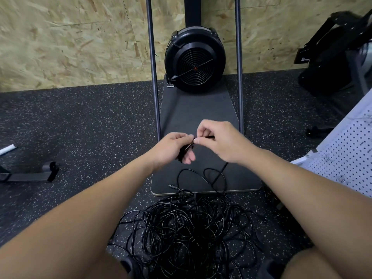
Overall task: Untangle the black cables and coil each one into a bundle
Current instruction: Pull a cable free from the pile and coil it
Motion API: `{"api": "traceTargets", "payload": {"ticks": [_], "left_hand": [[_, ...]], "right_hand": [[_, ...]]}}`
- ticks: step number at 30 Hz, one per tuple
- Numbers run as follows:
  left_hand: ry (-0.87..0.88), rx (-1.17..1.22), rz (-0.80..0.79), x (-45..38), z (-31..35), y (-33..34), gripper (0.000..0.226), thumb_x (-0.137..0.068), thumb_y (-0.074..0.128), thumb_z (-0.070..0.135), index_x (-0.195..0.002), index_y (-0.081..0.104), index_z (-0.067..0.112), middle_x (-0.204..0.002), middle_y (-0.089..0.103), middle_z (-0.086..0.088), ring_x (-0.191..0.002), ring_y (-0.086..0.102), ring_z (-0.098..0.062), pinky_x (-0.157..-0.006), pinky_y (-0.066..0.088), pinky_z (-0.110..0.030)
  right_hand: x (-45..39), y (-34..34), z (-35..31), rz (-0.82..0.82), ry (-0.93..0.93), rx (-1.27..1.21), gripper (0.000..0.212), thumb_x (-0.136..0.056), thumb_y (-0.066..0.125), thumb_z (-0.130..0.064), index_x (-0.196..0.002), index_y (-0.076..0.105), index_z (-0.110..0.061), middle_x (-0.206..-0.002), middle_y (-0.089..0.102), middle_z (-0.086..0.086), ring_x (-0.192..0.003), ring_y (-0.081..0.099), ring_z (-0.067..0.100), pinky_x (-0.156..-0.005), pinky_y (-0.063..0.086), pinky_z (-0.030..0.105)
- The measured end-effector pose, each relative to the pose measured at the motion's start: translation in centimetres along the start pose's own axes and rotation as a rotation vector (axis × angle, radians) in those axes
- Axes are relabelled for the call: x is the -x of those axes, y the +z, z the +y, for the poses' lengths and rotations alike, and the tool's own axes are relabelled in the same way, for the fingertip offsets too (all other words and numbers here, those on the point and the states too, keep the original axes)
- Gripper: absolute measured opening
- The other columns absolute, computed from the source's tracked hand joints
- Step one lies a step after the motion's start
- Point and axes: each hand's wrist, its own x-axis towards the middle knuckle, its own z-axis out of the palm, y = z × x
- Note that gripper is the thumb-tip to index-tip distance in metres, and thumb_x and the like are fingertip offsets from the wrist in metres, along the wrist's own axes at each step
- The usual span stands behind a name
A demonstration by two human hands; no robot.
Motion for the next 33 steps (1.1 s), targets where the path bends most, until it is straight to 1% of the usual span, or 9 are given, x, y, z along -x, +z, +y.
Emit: {"api": "traceTargets", "payload": {"ticks": [2, 5, 9, 13, 19, 22, 26, 29, 33], "left_hand": [[0.009, 0.044, -0.033, 0.1, 0.3, 0.6, 0.044, -0.116, 0.049, 0.042, -0.098, 0.070, 0.007, -0.067, 0.062, -0.016, -0.058, 0.050, -0.026, -0.060, 0.041, -0.034], [0.037, 0.156, -0.082, 0.3, 0.8, 1.3, 0.030, -0.114, 0.055, 0.032, -0.102, 0.066, 0.007, -0.065, 0.048, -0.004, -0.058, 0.037, -0.019, -0.059, 0.034, -0.030], [0.050, 0.244, -0.057, 0.4, 0.8, 1.2, 0.026, -0.114, 0.056, 0.026, -0.091, 0.060, 0.014, -0.069, 0.043, -0.001, -0.060, 0.034, -0.015, -0.059, 0.034, -0.027], [0.082, 0.322, 0.011, 0.5, 1.1, 1.3, 0.031, -0.116, 0.053, 0.026, -0.087, 0.051, 0.015, -0.073, 0.046, -0.003, -0.062, 0.038, -0.016, -0.062, 0.037, -0.027], [0.146, 0.338, 0.079, 0.6, 1.7, 1.5, 0.042, -0.116, 0.054, 0.031, -0.076, 0.048, 0.019, -0.069, 0.040, -0.002, -0.062, 0.035, -0.016, -0.064, 0.035, -0.029], [0.174, 0.350, 0.153, 0.3, 1.6, 1.3, 0.046, -0.115, 0.057, 0.034, -0.071, 0.049, 0.021, -0.071, 0.039, -0.003, -0.063, 0.035, -0.017, -0.066, 0.036, -0.030], [0.153, 0.395, 0.276, 0.0, 1.3, 0.2, 0.043, -0.114, 0.060, 0.033, -0.073, 0.052, 0.021, -0.072, 0.046, -0.001, -0.061, 0.038, -0.015, -0.065, 0.038, -0.027], [0.125, 0.384, 0.337, -0.3, 0.6, -1.2, 0.043, -0.112, 0.063, 0.034, -0.072, 0.056, 0.021, -0.072, 0.050, -0.003, -0.063, 0.041, -0.018, -0.067, 0.039, -0.031], [0.113, 0.330, 0.384, -0.7, -0.3, -1.7, 0.023, -0.111, 0.066, 0.028, -0.094, 0.068, 0.013, -0.090, 0.077, -0.010, -0.072, 0.066, -0.019, -0.072, 0.054, -0.031]], "right_hand": [[0.0, -0.3, 0.8, 0.068, 0.037, -0.011, 0.024, -0.096, 0.080, -0.047, -0.090, 0.063, -0.031, -0.085, 0.070, -0.007, -0.078, 0.063, 0.017, -0.076, 0.056, 0.043], [0.0, -0.3, 2.0, 0.139, 0.157, -0.008, 0.033, -0.090, 0.078, -0.062, -0.090, 0.067, -0.031, -0.088, 0.071, -0.008, -0.081, 0.064, 0.012, -0.077, 0.057, 0.039], [0.2, -0.1, 3.1, 0.034, 0.388, -0.174, 0.050, -0.093, 0.059, -0.079, -0.106, 0.075, -0.033, -0.105, 0.078, -0.014, -0.103, 0.072, 0.008, -0.100, 0.056, 0.038], [1.5, 0.8, 5.3, -0.153, 0.567, -0.245, 0.052, -0.094, 0.081, -0.056, -0.135, 0.063, -0.030, -0.124, 0.073, -0.012, -0.116, 0.069, 0.008, -0.099, 0.051, 0.034], [1.9, 3.6, 6.1, -0.231, 0.662, -0.504, 0.034, -0.095, 0.086, -0.018, -0.124, 0.072, -0.006, -0.119, 0.081, 0.011, -0.114, 0.077, 0.023, -0.094, 0.057, 0.026], [2.2, 4.8, 4.7, -0.311, 0.680, -0.640, 0.031, -0.099, 0.081, -0.008, -0.127, 0.068, -0.003, -0.122, 0.080, 0.017, -0.108, 0.080, 0.024, -0.098, 0.061, 0.034], [2.2, 6.7, 3.8, -0.161, 0.707, -0.473, 0.024, -0.097, 0.077, 0.003, -0.117, 0.064, -0.002, -0.101, 0.079, 0.019, -0.083, 0.083, 0.025, -0.089, 0.068, 0.047], [1.7, 6.8, 3.3, 0.033, 0.697, -0.278, 0.009, -0.098, 0.078, -0.003, -0.103, 0.071, -0.005, -0.084, 0.078, 0.011, -0.065, 0.078, 0.019, -0.064, 0.064, 0.036], [1.4, 5.7, 2.3, -0.069, 0.430, 0.243, 0.017, -0.104, 0.062, -0.018, -0.089, 0.070, -0.022, -0.094, 0.075, -0.001, -0.084, 0.072, 0.026, -0.078, 0.062, 0.039]]}}
